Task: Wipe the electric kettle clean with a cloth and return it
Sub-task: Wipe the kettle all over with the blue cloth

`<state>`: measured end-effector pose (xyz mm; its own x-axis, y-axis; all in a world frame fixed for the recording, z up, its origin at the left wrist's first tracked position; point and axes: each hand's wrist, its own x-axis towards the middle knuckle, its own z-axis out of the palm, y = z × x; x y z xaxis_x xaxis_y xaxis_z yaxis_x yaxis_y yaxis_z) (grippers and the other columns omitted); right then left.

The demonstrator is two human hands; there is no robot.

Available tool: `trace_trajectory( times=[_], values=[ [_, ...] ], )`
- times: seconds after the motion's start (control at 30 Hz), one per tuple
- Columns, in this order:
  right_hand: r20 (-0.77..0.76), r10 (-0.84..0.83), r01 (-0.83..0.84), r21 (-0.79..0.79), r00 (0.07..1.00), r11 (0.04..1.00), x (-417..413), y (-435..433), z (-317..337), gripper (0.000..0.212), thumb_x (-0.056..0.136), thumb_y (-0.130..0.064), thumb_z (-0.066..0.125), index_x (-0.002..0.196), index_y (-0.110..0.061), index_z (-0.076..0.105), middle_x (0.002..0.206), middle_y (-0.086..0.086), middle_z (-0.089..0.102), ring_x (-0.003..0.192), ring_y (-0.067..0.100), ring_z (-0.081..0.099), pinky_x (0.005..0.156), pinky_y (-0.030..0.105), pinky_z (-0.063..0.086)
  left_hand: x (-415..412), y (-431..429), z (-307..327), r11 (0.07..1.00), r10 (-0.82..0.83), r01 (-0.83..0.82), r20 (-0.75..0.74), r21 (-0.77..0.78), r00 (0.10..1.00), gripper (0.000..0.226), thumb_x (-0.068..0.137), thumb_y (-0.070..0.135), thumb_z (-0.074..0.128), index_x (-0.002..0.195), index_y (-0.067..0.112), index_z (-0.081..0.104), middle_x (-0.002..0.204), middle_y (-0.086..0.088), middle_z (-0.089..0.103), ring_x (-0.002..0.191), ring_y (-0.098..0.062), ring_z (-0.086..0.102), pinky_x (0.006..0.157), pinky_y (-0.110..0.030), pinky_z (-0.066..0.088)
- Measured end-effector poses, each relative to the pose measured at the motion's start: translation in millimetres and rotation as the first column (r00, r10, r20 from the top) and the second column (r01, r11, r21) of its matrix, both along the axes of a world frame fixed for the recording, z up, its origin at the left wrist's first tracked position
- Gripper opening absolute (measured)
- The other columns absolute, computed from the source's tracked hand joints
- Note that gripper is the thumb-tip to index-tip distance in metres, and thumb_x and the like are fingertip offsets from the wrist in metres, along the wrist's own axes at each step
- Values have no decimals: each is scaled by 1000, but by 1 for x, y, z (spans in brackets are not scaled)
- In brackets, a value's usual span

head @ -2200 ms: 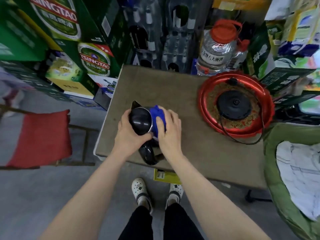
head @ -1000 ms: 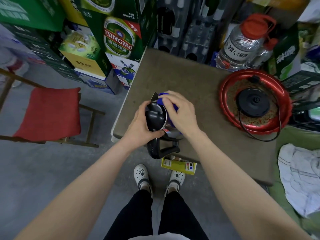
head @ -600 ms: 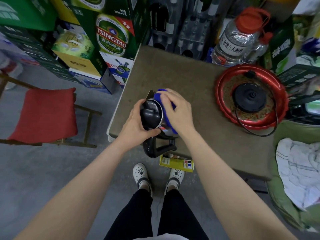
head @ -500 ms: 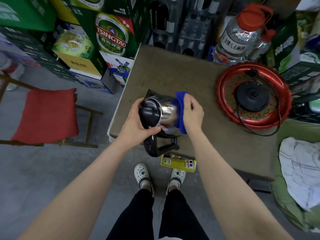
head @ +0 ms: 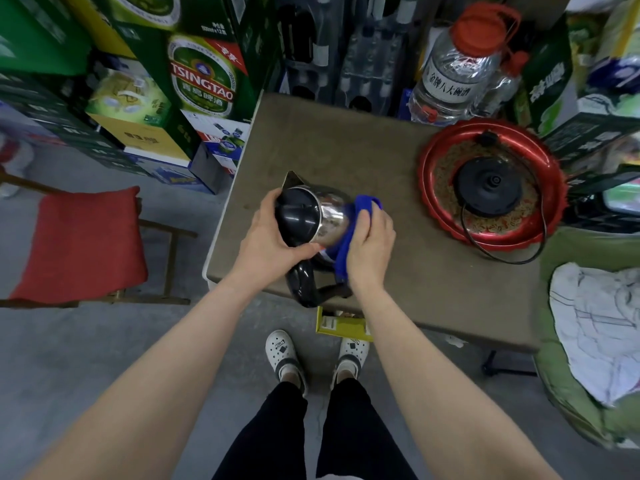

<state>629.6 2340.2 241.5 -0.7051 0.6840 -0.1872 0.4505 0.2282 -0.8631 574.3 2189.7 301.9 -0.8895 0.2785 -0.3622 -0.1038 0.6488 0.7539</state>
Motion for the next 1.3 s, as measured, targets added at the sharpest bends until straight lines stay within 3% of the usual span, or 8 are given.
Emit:
trace_trajectory(
  times=[0.13, 0.3, 0.5, 0.57, 0.7, 0.87, 1.03, 1.3],
  values=[
    [127, -120, 147, -230, 985, 962, 10, 38, 3, 42, 106, -35, 38, 141, -19, 54, 141, 1, 51, 126, 17, 51, 114, 38, 37, -3, 34, 18, 944, -309, 288, -122, -160, 943, 103, 63, 34, 83, 148, 34, 24, 148, -1, 40, 126, -28, 53, 103, -43, 45],
    [129, -103, 139, -317, 986, 938, 19, 64, 9, 43, 103, -40, 42, 141, -22, 54, 137, -5, 55, 122, 14, 54, 111, 35, 41, -43, 84, 33, 694, -684, 622, -65, -363, 726, 105, 61, 23, 84, 147, 31, 24, 153, 1, 31, 125, -35, 53, 101, -44, 47],
    [169, -15, 81, -396, 986, 914, 37, 93, 1, 39, 103, -39, 47, 138, -25, 58, 131, 2, 66, 118, 24, 62, 105, 45, 49, -65, 108, 25, 489, -805, 753, 106, -440, 584, 106, 71, 8, 77, 151, 42, 15, 165, 5, 2, 150, -28, 20, 114, -42, 35],
    [161, -4, 74, -427, 987, 901, 39, 102, -2, 38, 104, -38, 47, 138, -26, 58, 127, 0, 67, 114, 23, 64, 100, 41, 51, -57, 113, 25, 504, -759, 697, 123, -510, 639, 112, 74, 26, 77, 152, 46, 0, 166, 4, -9, 153, -33, 8, 112, -50, 37],
    [169, -34, 106, -435, 985, 894, 39, 112, -3, 40, 103, -40, 48, 139, -27, 56, 125, 0, 68, 110, 24, 66, 99, 45, 53, -28, 141, 18, 649, -593, 391, -111, -653, 797, 112, 68, 76, 64, 155, 30, 9, 161, -10, 23, 140, -39, 35, 102, -51, 43],
    [173, -87, 150, -395, 981, 906, 39, 125, -5, 38, 102, -39, 48, 137, -26, 58, 126, 0, 68, 113, 25, 65, 102, 46, 52, -30, 151, 14, 677, -541, 330, -140, -658, 829, 94, 67, 59, 76, 144, 24, 37, 142, -11, 43, 124, -38, 47, 93, -49, 48],
    [66, -103, 119, -312, 992, 942, 29, 109, 15, 37, 104, -35, 47, 137, -24, 58, 136, -3, 62, 122, 16, 58, 110, 41, 44, -18, 77, 18, 789, -531, 362, -254, -497, 809, 89, 65, 58, 76, 142, 32, 41, 147, 1, 43, 135, -33, 39, 111, -48, 37],
    [-160, 447, -400, 258, 880, 880, 2, -4, 37, 34, 102, -32, 49, 126, -22, 69, 138, -2, 64, 133, 17, 51, 112, 30, 35, 20, -11, 34, 850, -377, 236, -230, -471, 897, 97, 65, 36, 84, 144, 46, 28, 156, -1, 27, 135, -38, 41, 103, -53, 46]
  ],
)
